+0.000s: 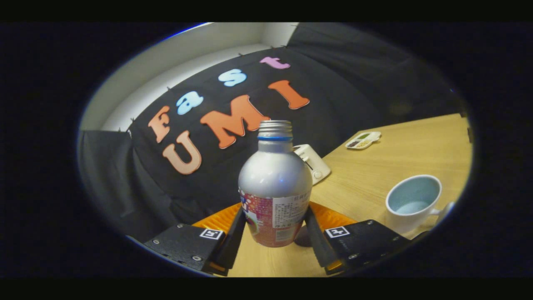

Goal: Take the bottle from table, then pour the juice into the cup, finally place the bottle on the coaster

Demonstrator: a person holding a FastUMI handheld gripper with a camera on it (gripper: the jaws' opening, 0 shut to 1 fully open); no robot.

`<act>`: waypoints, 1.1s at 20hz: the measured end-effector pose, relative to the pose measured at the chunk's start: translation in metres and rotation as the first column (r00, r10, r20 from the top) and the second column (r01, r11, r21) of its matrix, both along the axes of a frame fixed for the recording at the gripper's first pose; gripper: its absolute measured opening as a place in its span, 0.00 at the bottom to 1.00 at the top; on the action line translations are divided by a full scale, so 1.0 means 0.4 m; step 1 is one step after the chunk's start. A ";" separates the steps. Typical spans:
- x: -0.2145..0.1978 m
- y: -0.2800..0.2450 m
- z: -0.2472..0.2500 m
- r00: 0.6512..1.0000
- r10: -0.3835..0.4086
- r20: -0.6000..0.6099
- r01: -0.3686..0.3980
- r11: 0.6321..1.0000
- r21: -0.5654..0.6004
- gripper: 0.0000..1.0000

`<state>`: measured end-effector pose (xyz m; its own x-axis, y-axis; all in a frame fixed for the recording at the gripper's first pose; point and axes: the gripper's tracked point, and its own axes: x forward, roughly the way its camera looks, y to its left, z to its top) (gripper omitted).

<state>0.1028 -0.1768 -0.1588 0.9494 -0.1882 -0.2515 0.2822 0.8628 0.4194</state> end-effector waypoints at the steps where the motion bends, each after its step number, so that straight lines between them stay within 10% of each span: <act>1: 0.001 0.001 -0.009 1.000 0.007 -0.021 -0.009 0.998 -0.064 0.74; 9: 0.066 0.018 -0.046 0.983 0.020 -0.181 -0.104 0.878 -0.468 0.74; 22: 0.100 -0.005 -0.161 0.961 0.003 -0.276 -0.146 0.854 -0.500 0.76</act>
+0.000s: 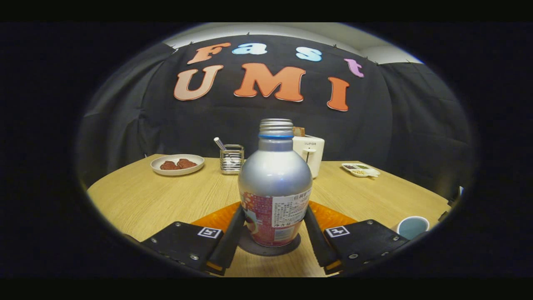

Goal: Take the bottle from table, then pour the juice into the cup, finally place the bottle on the coaster

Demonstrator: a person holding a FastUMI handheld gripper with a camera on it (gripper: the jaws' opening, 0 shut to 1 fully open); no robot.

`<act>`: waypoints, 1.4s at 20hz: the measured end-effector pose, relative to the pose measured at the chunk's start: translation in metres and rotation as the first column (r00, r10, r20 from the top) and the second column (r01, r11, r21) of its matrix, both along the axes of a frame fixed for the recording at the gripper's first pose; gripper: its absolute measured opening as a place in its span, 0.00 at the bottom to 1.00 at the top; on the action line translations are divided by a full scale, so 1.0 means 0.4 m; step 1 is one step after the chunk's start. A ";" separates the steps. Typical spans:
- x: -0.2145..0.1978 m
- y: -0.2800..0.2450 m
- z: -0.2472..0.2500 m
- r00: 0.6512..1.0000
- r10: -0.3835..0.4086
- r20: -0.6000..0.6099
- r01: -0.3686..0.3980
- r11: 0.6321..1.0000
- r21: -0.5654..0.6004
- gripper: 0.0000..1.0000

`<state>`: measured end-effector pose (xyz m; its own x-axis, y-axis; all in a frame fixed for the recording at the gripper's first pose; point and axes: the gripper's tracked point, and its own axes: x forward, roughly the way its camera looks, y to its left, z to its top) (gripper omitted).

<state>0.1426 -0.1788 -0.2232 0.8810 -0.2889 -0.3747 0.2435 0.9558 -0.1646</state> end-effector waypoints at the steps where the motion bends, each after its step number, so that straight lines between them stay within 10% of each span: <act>1: -0.005 -0.001 0.011 1.000 -0.001 0.005 0.001 1.000 0.006 0.77; 8: -0.040 0.002 0.039 0.999 -0.027 0.041 0.026 0.999 0.036 0.97; 28: -0.329 0.163 0.383 0.953 0.072 0.296 -0.105 0.990 0.098 0.97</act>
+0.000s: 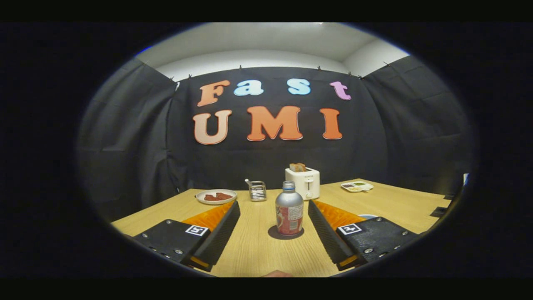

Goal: Take the bottle from table, then pour the juice into the cup, finally place the bottle on the coaster

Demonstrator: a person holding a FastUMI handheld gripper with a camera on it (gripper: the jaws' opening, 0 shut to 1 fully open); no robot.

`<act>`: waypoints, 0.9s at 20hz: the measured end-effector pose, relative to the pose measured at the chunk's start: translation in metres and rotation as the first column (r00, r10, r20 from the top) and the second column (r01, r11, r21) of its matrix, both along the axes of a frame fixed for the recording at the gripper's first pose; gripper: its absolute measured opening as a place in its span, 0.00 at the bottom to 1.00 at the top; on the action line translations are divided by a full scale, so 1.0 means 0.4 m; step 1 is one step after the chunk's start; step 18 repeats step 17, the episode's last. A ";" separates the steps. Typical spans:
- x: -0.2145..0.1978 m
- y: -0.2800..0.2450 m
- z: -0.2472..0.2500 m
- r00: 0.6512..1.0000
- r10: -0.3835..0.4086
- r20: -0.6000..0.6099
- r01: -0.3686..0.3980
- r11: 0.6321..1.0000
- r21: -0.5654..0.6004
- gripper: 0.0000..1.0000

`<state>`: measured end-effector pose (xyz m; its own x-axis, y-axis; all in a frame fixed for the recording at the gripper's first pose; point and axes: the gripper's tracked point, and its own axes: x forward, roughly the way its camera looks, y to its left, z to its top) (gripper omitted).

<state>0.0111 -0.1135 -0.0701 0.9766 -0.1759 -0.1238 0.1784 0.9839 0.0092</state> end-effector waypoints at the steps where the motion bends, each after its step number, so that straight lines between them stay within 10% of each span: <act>1: -0.016 0.011 0.017 1.000 0.005 0.010 -0.005 1.000 0.004 0.97; 18: -0.070 0.004 0.059 0.991 0.033 0.128 -0.045 0.995 0.093 0.97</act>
